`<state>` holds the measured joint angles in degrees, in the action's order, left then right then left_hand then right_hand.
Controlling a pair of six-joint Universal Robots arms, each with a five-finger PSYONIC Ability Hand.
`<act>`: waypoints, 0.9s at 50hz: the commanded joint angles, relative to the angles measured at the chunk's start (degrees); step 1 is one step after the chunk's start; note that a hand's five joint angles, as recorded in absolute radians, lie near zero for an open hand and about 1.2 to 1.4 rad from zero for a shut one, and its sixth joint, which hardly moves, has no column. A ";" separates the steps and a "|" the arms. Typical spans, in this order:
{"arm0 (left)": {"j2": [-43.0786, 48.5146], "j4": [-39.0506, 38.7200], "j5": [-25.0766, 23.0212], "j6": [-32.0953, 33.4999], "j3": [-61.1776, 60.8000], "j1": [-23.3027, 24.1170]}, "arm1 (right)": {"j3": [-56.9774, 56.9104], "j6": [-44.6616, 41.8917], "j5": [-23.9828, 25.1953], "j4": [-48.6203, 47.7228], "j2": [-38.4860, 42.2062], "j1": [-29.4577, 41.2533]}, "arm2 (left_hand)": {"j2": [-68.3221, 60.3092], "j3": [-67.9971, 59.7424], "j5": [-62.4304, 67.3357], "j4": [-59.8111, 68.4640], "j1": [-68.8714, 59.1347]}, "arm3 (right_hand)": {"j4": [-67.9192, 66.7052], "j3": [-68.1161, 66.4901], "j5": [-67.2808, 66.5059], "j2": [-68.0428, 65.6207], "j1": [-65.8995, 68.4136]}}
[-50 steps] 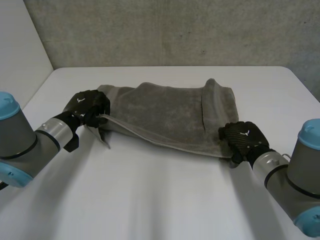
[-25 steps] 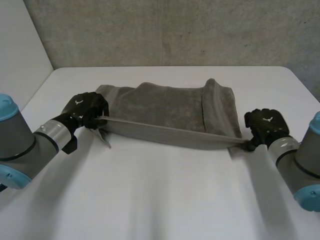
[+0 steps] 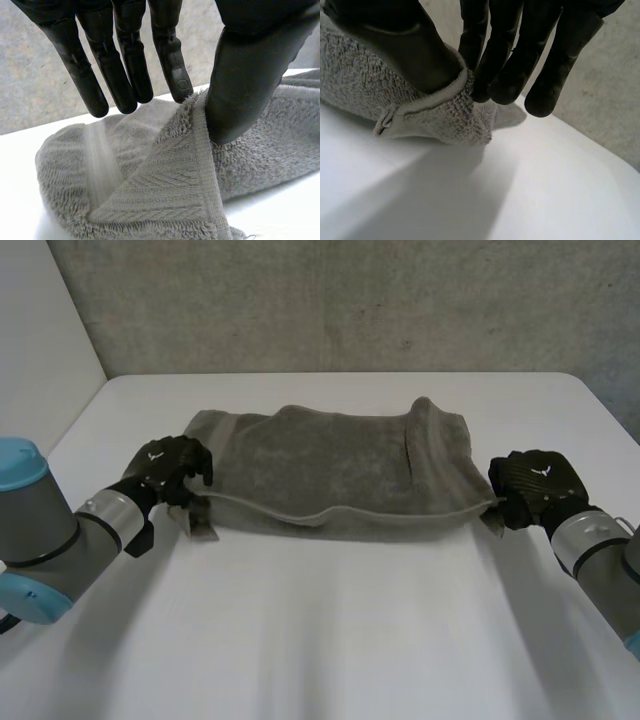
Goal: Fold the towel.
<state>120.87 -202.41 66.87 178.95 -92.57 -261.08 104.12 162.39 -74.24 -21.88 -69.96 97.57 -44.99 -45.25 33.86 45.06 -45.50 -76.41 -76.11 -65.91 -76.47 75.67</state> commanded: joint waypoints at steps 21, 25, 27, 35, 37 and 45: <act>4.02 0.00 12.40 9.55 -0.24 6.19 | 2.49 4.16 0.68 -0.09 -6.77 -0.54 | 1.97 2.24 -0.85 -2.05 2.48 | -3.59 -3.89 -4.09 -3.53 4.33; 4.02 0.00 14.77 12.29 -0.15 6.19 | 2.58 8.36 0.85 0.00 -9.22 -1.33 | 1.97 2.24 -0.85 -2.05 2.48 | -3.59 -3.89 -4.09 -3.53 4.33; 3.85 -0.09 15.75 13.00 0.02 6.19 | 2.49 9.33 0.86 0.00 -9.93 -1.51 | 1.97 2.24 -0.85 -2.05 2.48 | -3.59 -3.89 -4.09 -3.53 4.33; 3.50 -1.93 18.39 13.88 0.20 6.02 | 2.49 10.75 1.12 0.00 -12.04 -4.49 | 1.63 1.90 -0.51 -1.71 2.15 | -3.59 -3.89 -4.09 -3.53 4.33; 3.32 -2.90 19.09 13.88 0.11 5.84 | 2.49 10.75 1.12 0.00 -12.05 -4.67 | 1.63 1.90 -0.51 -1.71 2.15 | -3.59 -3.89 -4.09 -3.53 4.33; 2.71 -3.96 20.76 13.97 0.46 5.05 | 1.97 10.75 1.03 0.00 -11.96 -5.02 | -2.04 -1.78 3.17 1.97 -1.53 | -3.59 -3.89 -4.09 -3.53 4.33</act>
<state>124.03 -205.72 86.63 192.97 -92.42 -255.48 106.43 173.30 -73.16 -21.89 -82.12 92.75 -44.52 -44.74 33.35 44.34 -43.92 -76.42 -76.34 -65.91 -76.49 75.67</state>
